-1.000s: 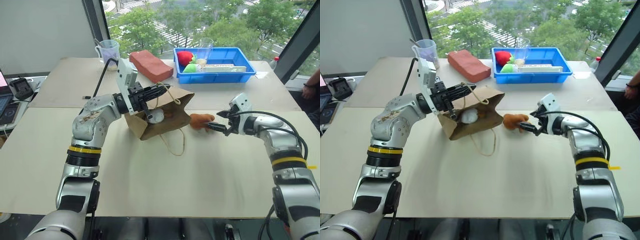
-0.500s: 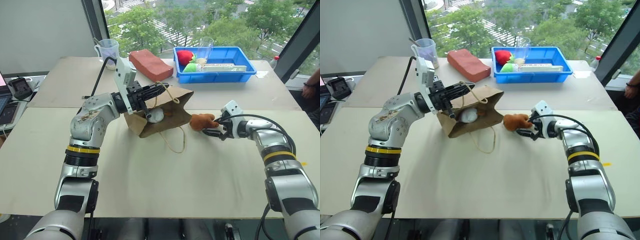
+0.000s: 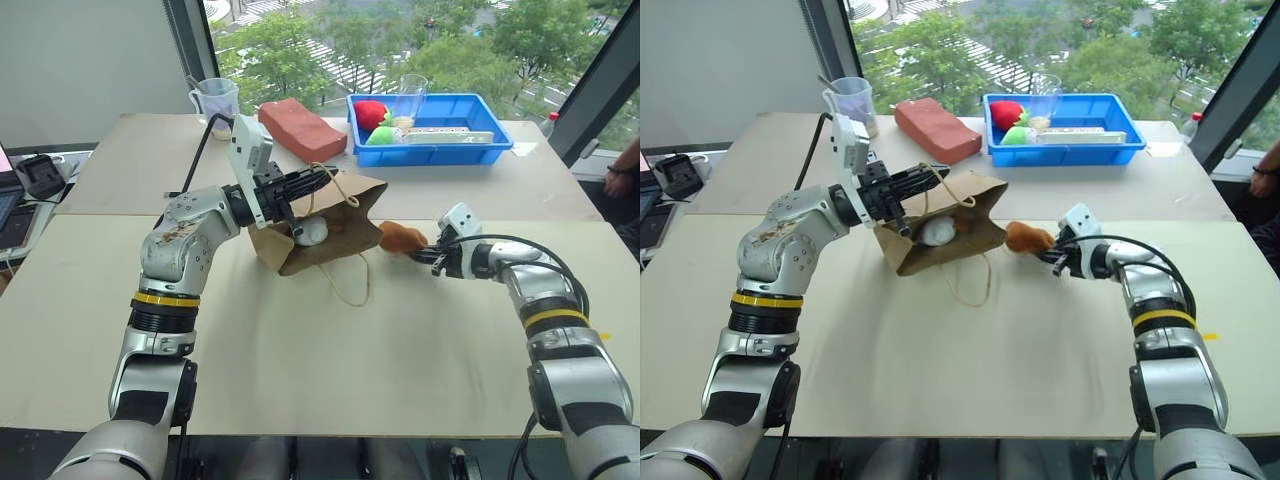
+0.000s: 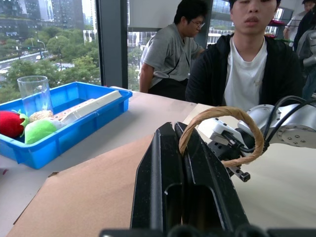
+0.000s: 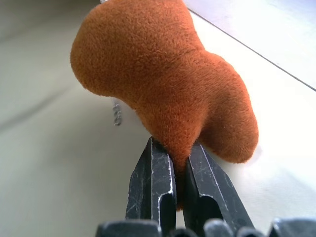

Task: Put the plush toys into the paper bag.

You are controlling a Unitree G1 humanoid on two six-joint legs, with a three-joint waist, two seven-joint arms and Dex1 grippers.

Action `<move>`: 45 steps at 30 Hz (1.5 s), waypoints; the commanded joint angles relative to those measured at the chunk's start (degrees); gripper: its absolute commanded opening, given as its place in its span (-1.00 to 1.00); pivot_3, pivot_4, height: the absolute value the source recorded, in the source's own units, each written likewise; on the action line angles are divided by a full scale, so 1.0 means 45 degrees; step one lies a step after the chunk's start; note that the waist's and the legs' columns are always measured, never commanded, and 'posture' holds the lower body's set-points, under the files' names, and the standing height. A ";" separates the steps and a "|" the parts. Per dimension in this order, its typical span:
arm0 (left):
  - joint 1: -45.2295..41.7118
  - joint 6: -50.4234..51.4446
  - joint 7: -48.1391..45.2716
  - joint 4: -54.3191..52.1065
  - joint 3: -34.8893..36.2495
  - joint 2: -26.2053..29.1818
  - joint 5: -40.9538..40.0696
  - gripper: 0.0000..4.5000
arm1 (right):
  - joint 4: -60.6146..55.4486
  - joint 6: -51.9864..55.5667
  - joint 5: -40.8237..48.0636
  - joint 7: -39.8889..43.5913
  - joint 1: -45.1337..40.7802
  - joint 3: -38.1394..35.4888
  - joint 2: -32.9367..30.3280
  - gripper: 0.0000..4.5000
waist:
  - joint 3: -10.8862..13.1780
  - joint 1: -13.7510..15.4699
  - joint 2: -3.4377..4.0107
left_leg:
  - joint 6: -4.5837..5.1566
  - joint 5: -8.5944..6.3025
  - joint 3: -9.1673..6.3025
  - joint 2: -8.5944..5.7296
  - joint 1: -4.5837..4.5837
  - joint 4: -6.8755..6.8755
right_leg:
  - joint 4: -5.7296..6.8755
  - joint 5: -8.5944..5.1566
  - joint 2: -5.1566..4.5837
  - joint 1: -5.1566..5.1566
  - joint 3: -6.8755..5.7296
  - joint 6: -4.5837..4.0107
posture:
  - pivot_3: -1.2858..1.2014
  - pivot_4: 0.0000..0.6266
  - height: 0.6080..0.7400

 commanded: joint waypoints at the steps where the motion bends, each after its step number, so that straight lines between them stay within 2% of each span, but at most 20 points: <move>1: 0.0016 -0.0156 0.0321 -0.0338 0.0166 0.0066 0.0182 -1.00 | -0.3597 0.0725 0.0546 -0.0028 0.1448 -0.0650 -0.0858 -0.99 | 0.0000 0.0019 0.0000 | 0.0002 -0.0001 -0.0001 -0.0002 -0.0003 0.0001 | -0.0001 0.0000 -0.0002 -0.0004 0.0002 0.0000 | 0.03 -0.52 1.00; 4: 0.0131 -0.0073 0.0541 -0.0434 0.0242 -0.0004 0.0111 -1.00 | -0.7982 0.3430 0.1534 -0.0355 0.3342 -0.1341 -0.1431 -0.99 | 0.0000 0.0050 0.0001 | 0.0051 -0.0029 -0.0009 -0.0005 -0.0021 0.0002 | 0.0004 -0.0001 -0.0010 -0.0018 -0.0003 0.0003 | 0.03 -0.52 1.00; 7: 0.0272 -0.0012 0.0517 -0.0669 0.0174 -0.0043 0.0020 -1.00 | -1.0964 0.5587 0.2399 -0.0993 0.4140 -0.1769 -0.1546 -0.99 | 0.0000 -0.0024 0.0001 | 0.0056 -0.0032 -0.0005 -0.0003 -0.0017 0.0006 | 0.0010 -0.0001 -0.0007 -0.0020 0.0001 0.0003 | 0.03 -0.52 1.00; 10: 0.0219 0.0020 0.0484 -0.0655 0.0175 -0.0086 -0.0038 -1.00 | -1.2841 0.7222 0.3170 -0.1524 0.3984 -0.1763 -0.1367 -0.99 | 0.0000 -0.0044 0.0000 | 0.0057 -0.0033 0.0002 0.0000 -0.0008 0.0011 | -0.0002 -0.0001 -0.0001 -0.0020 0.0013 0.0002 | 0.03 -0.52 1.00; 13: 0.0159 0.0076 0.0342 -0.0629 0.0155 -0.0112 -0.0124 -1.00 | -1.3577 0.8267 0.3457 -0.2216 0.3266 -0.1386 -0.1031 -0.99 | 0.0000 0.0006 0.0000 | 0.0051 -0.0029 -0.0003 -0.0002 0.0019 0.0011 | -0.0002 -0.0001 0.0001 -0.0012 0.0011 0.0000 | 0.03 -0.52 1.00; 20: 0.0012 0.0279 0.0328 -0.0801 0.0222 -0.0258 -0.0382 -1.00 | -1.2993 0.8545 0.3017 -0.2714 0.2082 0.0322 -0.0855 -0.99 | 0.0000 0.0082 0.0000 | 0.0050 -0.0028 -0.0013 -0.0024 0.0034 0.0018 | -0.0003 -0.0001 -0.0002 0.0015 -0.0004 0.0000 | 0.03 -0.52 1.00; 26: 0.0115 0.0470 0.0336 -0.1109 0.0241 -0.0364 -0.0498 -1.00 | -1.1537 0.8287 0.2378 -0.3521 0.0886 0.1442 0.0176 -0.99 | 0.0000 0.0014 0.0001 | 0.0050 -0.0028 -0.0010 -0.0031 0.0003 0.0018 | 0.0008 -0.0001 -0.0004 -0.0009 -0.0002 0.0000 | 0.03 -0.52 1.00; 34: 0.0180 0.0854 0.0327 -0.1316 0.0290 -0.0412 -0.0833 -1.00 | -1.0223 0.8110 0.2008 -0.4069 0.0058 0.1845 0.1292 -0.99 | 0.0000 0.0025 0.0001 | 0.0048 -0.0027 -0.0012 -0.0029 -0.0002 0.0015 | 0.0016 -0.0001 -0.0002 -0.0019 -0.0004 0.0000 | 0.03 -0.52 1.00; 39: 0.0204 0.1211 0.0346 -0.1630 0.0264 -0.0563 -0.1169 -1.00 | -0.8468 0.6796 0.1194 -0.4888 -0.0137 0.2059 0.2159 -0.99 | 0.0000 -0.0001 0.0001 | 0.0048 -0.0027 -0.0011 -0.0032 -0.0001 0.0015 | 0.0018 -0.0001 -0.0001 -0.0018 -0.0004 0.0000 | 0.03 -0.52 1.00; 45: 0.0218 0.1357 0.0285 -0.1759 0.0271 -0.0471 -0.1303 -1.00 | -0.7554 0.6015 0.0853 -0.5920 0.0081 0.1629 0.3107 -0.99 | 0.0000 -0.0048 0.0001 | 0.0016 -0.0008 -0.0010 -0.0030 -0.0012 -0.0002 | 0.0036 0.0000 0.0001 -0.0047 0.0001 0.0000 | 0.03 -0.52 1.00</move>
